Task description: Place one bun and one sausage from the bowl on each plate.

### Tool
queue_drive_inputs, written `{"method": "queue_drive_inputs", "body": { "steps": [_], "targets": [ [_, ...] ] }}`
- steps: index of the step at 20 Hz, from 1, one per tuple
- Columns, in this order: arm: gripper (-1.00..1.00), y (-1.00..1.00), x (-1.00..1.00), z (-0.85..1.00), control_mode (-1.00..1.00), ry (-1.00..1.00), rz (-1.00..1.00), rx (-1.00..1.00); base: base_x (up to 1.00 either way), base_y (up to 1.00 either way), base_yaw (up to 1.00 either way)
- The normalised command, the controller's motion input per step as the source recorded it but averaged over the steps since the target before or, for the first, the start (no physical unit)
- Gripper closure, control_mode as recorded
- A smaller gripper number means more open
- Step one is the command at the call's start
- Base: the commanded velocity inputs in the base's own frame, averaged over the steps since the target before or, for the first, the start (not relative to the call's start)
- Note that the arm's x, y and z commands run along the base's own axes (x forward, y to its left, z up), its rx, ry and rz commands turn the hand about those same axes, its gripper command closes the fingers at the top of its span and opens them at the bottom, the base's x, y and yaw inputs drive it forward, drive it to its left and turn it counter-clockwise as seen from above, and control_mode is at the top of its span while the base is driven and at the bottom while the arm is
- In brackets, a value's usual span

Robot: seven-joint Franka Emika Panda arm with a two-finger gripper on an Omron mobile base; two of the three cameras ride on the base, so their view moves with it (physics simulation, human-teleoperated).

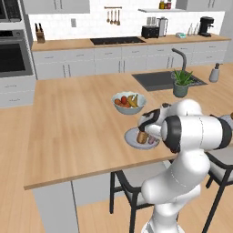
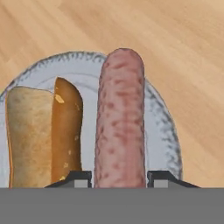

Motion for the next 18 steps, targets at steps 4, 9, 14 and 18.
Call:
{"method": "queue_drive_inputs", "body": {
  "steps": [4,9,14,18],
  "targets": [
    [1.00,0.32,0.00,0.00,-1.00,0.03,-0.12,0.00,0.00,0.00,0.00],
    [-1.00,0.17,0.00,-0.12,-1.00,0.04,-0.08,0.00,0.00,0.00,0.00],
    [-1.00,-0.04,-0.07,0.00,-1.00,0.00,-0.01,0.02,0.00,0.00,0.00],
    [-1.00,-0.22,-0.37,0.34,-1.00,0.00,0.00,0.04,0.00,0.00,0.00]
  ]
}}
